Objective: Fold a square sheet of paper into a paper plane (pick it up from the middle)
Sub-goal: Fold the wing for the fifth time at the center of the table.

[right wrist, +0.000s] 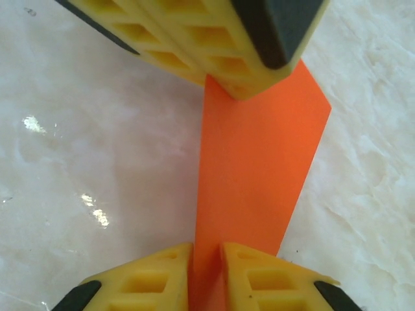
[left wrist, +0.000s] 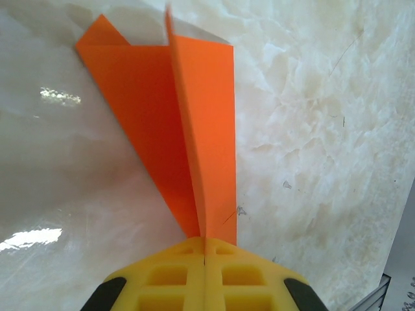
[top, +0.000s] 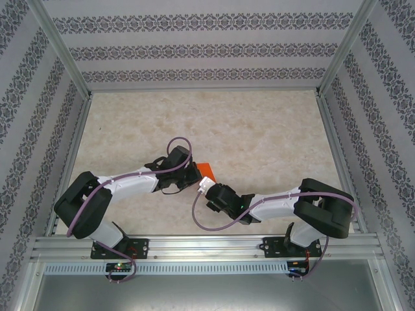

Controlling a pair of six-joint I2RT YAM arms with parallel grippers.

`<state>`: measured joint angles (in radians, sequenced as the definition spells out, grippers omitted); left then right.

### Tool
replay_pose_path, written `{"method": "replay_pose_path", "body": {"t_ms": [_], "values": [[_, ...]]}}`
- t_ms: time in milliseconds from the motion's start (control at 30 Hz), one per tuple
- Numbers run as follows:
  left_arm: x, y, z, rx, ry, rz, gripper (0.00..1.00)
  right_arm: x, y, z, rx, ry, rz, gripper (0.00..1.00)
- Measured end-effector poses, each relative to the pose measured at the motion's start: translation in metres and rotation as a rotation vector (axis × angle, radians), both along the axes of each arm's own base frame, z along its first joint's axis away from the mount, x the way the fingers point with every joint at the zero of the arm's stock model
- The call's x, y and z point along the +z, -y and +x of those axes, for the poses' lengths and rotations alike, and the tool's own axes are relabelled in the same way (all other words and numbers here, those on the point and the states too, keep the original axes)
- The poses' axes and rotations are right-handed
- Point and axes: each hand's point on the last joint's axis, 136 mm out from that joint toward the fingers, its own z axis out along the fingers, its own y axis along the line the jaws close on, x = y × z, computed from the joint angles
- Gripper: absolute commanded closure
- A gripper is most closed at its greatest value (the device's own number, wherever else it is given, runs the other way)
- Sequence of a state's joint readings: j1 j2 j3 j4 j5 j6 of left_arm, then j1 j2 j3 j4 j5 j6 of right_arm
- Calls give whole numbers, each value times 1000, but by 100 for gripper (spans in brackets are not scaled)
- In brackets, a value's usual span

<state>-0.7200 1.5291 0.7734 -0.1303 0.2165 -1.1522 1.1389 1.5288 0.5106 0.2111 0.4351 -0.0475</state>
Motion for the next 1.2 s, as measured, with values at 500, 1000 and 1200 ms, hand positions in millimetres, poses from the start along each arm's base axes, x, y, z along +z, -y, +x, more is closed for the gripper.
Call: {"method": "replay_pose_path", "body": {"t_ms": [500, 1000, 1200], "values": [[12, -29, -2, 25, 25, 78, 45, -3, -6, -2, -62, -88, 109, 100], [63, -54, -10, 43, 194, 61, 39, -1, -28, 8, -183, -435, 528, 100], [46, -39, -10, -14, 155, 38, 42, -10, -28, 12, -247, -614, 651, 100]]}}
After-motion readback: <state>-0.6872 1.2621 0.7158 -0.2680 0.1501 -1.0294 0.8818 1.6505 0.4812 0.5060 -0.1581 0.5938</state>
